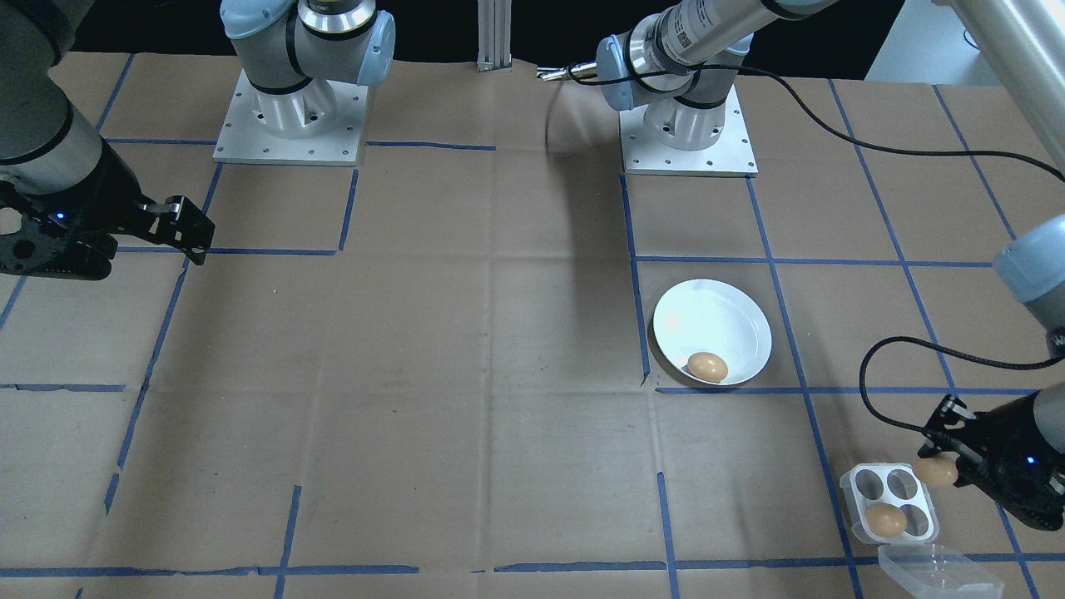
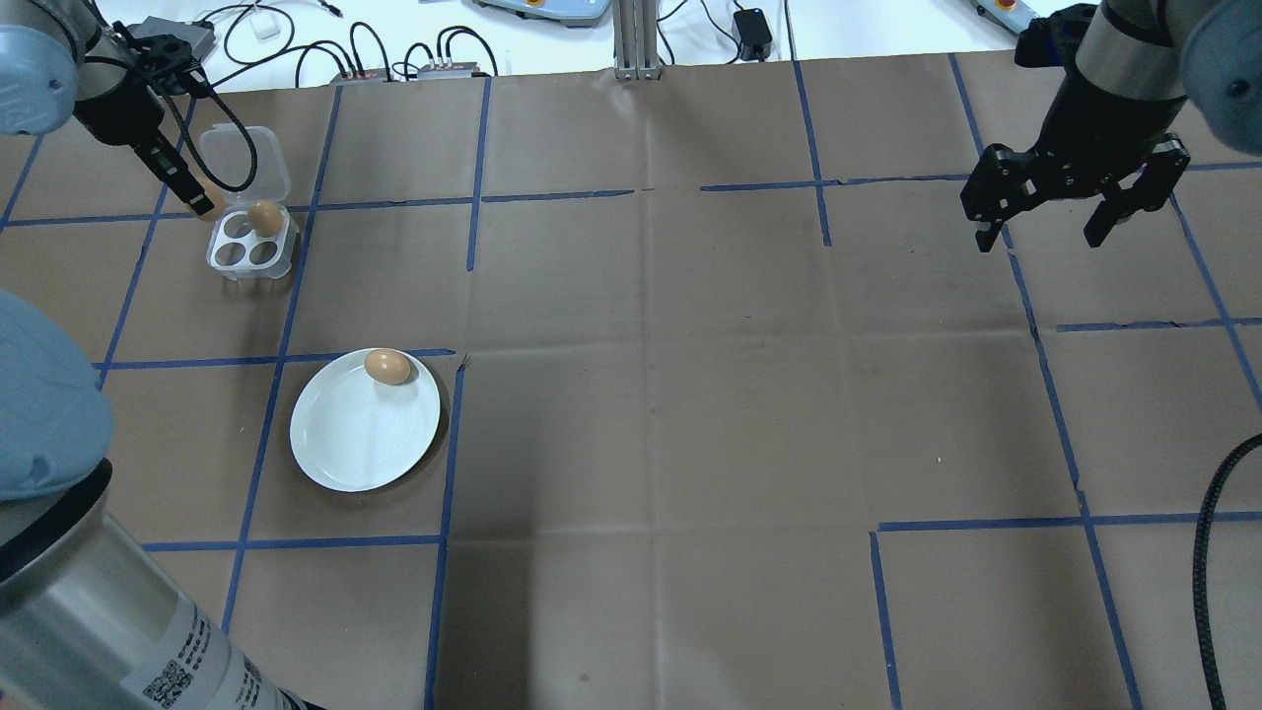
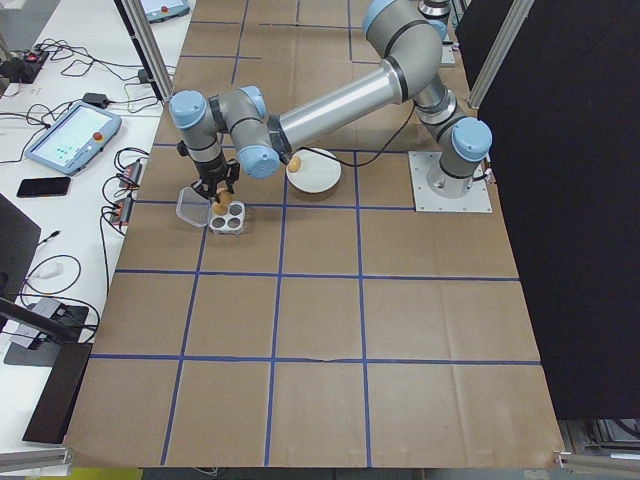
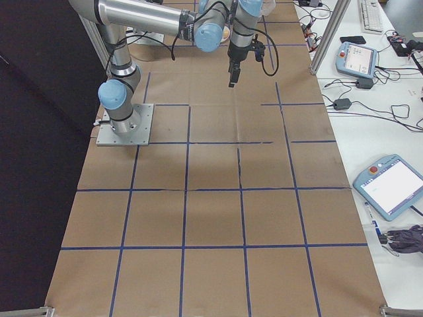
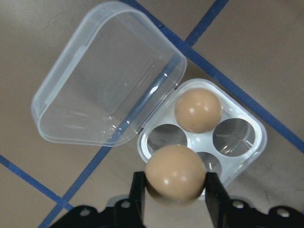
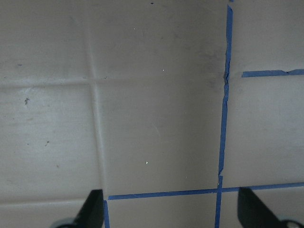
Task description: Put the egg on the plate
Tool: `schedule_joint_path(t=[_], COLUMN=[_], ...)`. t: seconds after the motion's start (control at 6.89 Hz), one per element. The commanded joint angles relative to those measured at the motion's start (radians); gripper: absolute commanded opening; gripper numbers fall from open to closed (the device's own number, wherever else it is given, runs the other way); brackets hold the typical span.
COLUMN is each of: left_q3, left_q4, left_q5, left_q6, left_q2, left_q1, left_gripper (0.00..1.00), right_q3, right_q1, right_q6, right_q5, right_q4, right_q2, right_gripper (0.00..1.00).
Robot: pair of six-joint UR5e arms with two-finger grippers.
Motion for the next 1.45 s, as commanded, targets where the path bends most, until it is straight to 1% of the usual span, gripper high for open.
schedule_joint_path(t=[0.0,0.15,0.29,0.58,0.73,0.87,1.02,1.16,1.31], left_q3=[-0.229,-0.343,-0.447,-0.598,-0.668,-0.73,-0.764,-0.759,-0.75], left_q4=[-0.007,-0.007,-0.001,0.13,0.183,0.28,0.336,0.337,0.338], left_q5=[-0.004,-0.004,-0.006,-0.007,-0.006,-0.004,-0.004,-0.004,-0.003], left_q6=[-0.13,-0.19,-0.243,-0.329,-0.331,-0.327,-0.327,-0.327,-0.327], left_q2=[0.17,0.248,0.305,0.344,0.344,0.342,0.344,0.347,0.35], left_q1=[-0.04,-0.056,-0.089,-0.161,-0.171,-0.171,-0.171,-0.171,-0.169], left_gripper=[0.18,0.18,0.18,0.18,0.18,0.19,0.49,0.77,1.0], right_q3=[0.0,0.0,0.0,0.0,0.0,0.0,0.0,0.0,0.0], right_q1=[0.0,0.0,0.0,0.0,0.0,0.0,0.0,0.0,0.0], right_q6=[0.0,0.0,0.0,0.0,0.0,0.0,0.0,0.0,0.0], right_q5=[0.0,0.0,0.0,0.0,0.0,0.0,0.0,0.001,0.0], right_q4=[0.0,0.0,0.0,0.0,0.0,-0.001,0.0,0.0,0.0], right_q2=[0.0,0.0,0.0,0.0,0.0,0.0,0.0,0.0,0.0], right_gripper=[1.0,1.0,1.0,1.0,1.0,1.0,1.0,1.0,1.0])
